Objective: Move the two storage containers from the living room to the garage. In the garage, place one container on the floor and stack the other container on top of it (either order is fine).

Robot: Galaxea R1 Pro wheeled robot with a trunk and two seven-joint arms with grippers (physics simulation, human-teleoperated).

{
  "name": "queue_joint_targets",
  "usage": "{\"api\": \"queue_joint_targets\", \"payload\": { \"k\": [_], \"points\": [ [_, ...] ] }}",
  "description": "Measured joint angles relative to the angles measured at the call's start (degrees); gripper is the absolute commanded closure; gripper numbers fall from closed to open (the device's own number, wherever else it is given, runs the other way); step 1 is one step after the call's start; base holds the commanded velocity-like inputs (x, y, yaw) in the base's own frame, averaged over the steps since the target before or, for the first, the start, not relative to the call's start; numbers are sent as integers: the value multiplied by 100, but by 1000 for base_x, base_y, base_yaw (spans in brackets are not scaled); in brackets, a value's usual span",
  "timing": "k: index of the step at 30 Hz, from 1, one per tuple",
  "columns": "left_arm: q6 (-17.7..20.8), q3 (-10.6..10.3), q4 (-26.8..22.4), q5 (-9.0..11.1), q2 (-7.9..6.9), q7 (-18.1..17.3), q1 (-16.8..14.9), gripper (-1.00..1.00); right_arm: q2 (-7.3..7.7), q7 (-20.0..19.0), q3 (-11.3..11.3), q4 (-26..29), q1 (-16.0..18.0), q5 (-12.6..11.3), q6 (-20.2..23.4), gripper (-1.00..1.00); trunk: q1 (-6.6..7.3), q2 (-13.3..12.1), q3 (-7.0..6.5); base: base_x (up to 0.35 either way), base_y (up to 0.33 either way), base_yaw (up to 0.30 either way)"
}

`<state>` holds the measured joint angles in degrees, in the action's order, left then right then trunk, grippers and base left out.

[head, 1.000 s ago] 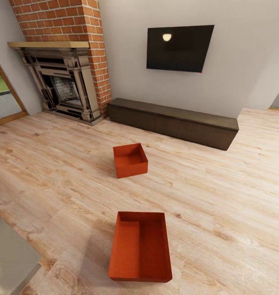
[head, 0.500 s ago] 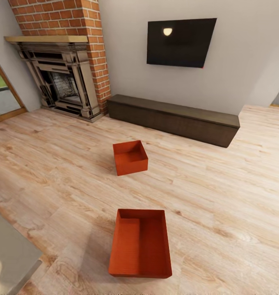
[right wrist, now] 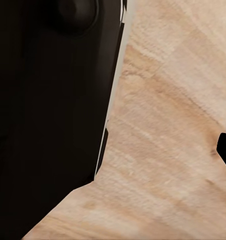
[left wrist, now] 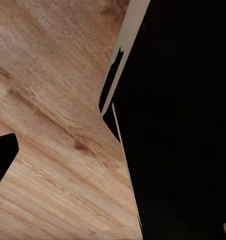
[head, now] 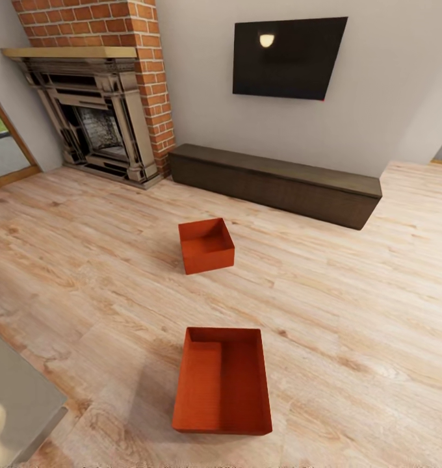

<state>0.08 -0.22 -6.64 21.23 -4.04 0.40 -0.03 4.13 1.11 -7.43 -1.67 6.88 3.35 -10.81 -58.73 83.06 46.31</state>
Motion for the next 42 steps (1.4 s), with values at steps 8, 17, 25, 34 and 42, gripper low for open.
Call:
{"api": "queue_joint_targets", "payload": {
  "k": [8,17,25,34,42],
  "points": [
    [0,0,-1,0,0,0,-3,-100,0,0,0,0,0,0,-4,-100,0,0,74,0,0,0],
    [0,0,-1,0,0,0,-3,-100,0,0,0,0,0,0,-2,-100,0,0,157,0,0,0],
    [0,0,-1,0,0,0,-2,-100,0,0,0,0,0,0,-1,-100,0,0,231,0,0,0],
    [0,0,-1,0,0,0,-4,-100,0,0,0,0,0,0,-3,-100,0,0,314,0,0,0],
    [0,0,-1,0,0,0,-2,-100,0,0,0,0,0,0,-5,-100,0,0,388,0,0,0]
  ]
}}
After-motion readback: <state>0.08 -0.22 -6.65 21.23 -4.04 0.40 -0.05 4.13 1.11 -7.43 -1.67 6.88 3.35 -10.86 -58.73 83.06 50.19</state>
